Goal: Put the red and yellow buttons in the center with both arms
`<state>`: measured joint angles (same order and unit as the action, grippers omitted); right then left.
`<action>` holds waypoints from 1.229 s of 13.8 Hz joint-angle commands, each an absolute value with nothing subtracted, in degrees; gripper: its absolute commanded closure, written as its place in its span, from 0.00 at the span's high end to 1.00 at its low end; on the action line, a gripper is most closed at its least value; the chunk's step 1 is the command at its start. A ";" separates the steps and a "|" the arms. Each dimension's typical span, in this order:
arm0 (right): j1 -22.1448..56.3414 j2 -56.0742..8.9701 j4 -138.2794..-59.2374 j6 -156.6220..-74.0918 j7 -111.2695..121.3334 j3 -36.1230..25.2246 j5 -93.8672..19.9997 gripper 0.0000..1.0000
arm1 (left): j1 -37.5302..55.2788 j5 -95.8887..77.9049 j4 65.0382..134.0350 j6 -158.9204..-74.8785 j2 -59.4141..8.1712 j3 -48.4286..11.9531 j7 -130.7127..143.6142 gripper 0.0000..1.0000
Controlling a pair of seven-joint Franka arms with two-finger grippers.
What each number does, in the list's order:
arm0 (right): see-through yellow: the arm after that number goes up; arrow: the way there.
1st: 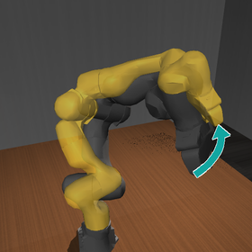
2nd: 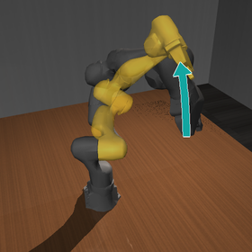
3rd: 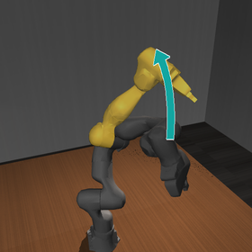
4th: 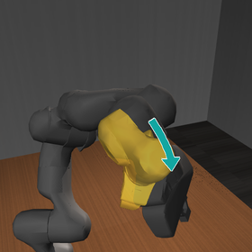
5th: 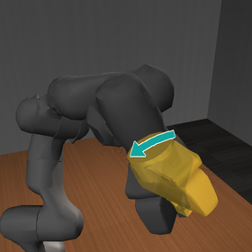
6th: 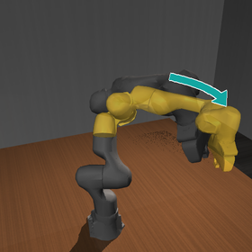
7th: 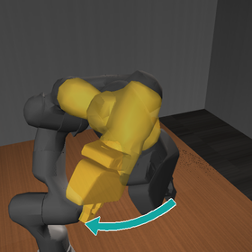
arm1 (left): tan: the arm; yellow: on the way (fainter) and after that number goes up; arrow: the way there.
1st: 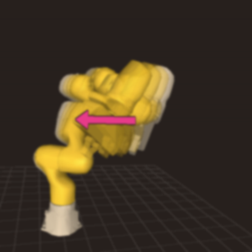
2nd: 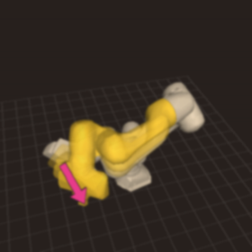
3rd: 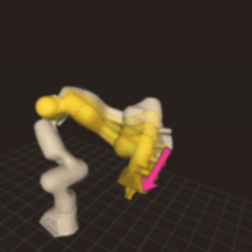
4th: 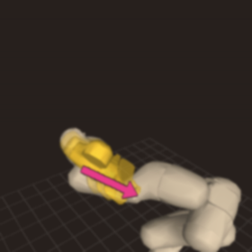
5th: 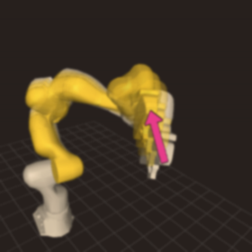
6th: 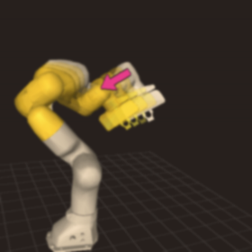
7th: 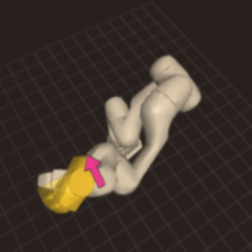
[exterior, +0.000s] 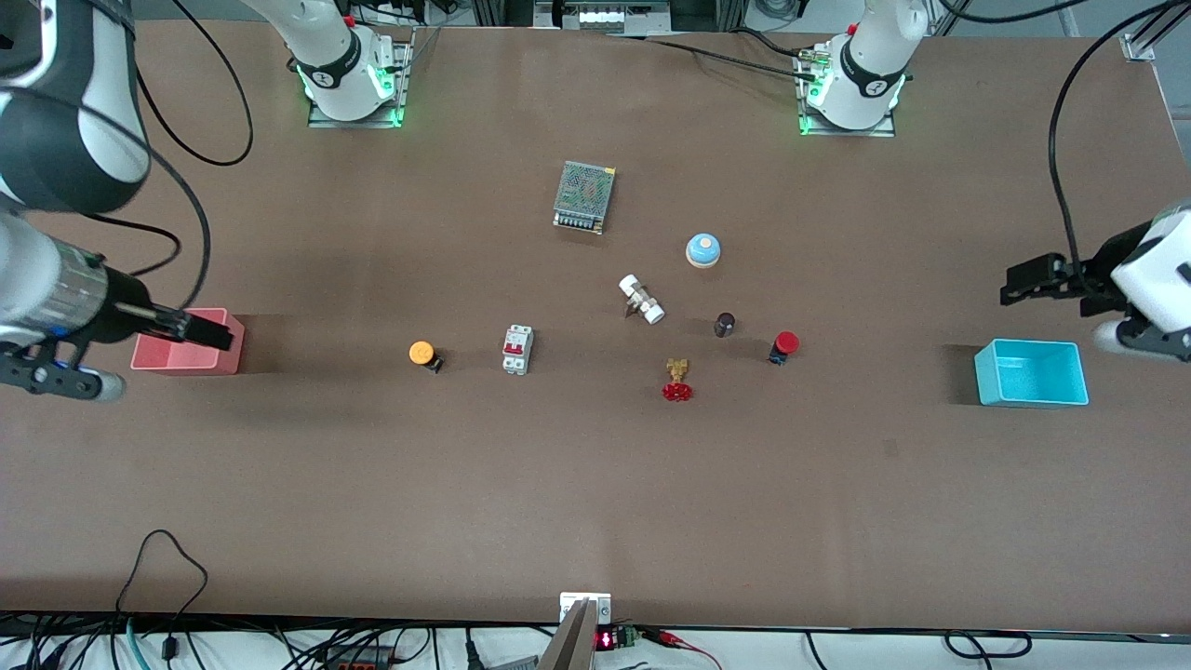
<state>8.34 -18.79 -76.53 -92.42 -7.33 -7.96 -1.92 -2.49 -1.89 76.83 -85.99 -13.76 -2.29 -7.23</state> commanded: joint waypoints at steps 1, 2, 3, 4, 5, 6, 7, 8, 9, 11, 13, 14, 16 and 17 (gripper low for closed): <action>2.22 -11.88 -80.93 -90.27 1.13 -6.68 -0.88 1.00 | -1.41 -2.64 87.78 -91.66 -5.12 -1.15 -8.35 1.00; -0.06 -10.47 -82.34 -90.26 1.40 -5.64 -0.88 1.00 | -0.71 -2.64 89.37 -92.54 -3.44 0.77 -8.78 1.00; -2.00 -9.15 -83.31 -90.18 2.02 -4.06 -0.88 1.00 | 0.60 -2.81 90.52 -92.98 -2.56 2.79 -8.79 1.00; -2.98 -8.27 -84.02 -90.09 2.28 -2.91 -0.79 1.00 | 1.31 -2.38 91.31 -92.99 -1.33 3.16 -8.53 1.00; -3.51 -7.91 -84.11 -90.17 2.37 -2.64 -0.79 1.00 | 1.41 -2.29 92.80 -92.99 -0.10 3.16 -8.53 1.00; -3.34 -7.82 -84.02 -90.00 2.29 -2.64 -0.79 1.00 | 1.41 -1.50 94.38 -92.99 1.39 3.16 -8.61 1.00; -3.17 -7.13 -84.89 -88.17 2.29 -2.64 -0.70 1.00 | 1.49 -0.10 94.74 -92.12 1.75 2.21 -8.61 1.00; -2.90 -6.16 -86.38 -88.59 2.29 -2.64 -0.44 1.00 | 1.49 0.09 94.14 -91.76 1.24 1.59 -8.44 1.00; -2.90 -4.85 -88.40 -89.90 2.29 -2.55 0.08 1.00 | 1.58 1.74 93.78 -92.02 0.80 1.23 -8.35 1.00; -2.90 -0.29 -95.15 -93.76 2.20 -2.55 0.18 1.00 | 1.41 3.07 92.99 -91.85 0.53 -0.78 -8.00 1.00; -2.90 3.67 -100.79 -96.58 1.93 -2.55 0.09 1.00 | 1.32 3.08 92.81 -92.02 0.26 -0.79 -7.91 1.00; -2.90 4.30 -101.33 -96.24 2.02 -2.55 0.09 1.00 | 1.32 3.08 92.81 -92.11 0.26 -0.79 -7.91 1.00; -2.90 4.57 -100.90 -95.28 2.29 -2.55 0.09 1.00 | 1.06 3.08 92.73 -92.20 0.09 -0.79 -8.00 1.00; -2.81 4.83 -100.81 -94.84 2.29 -2.46 0.09 1.00 | 0.97 2.99 92.72 -92.11 0.09 -0.79 -8.00 1.00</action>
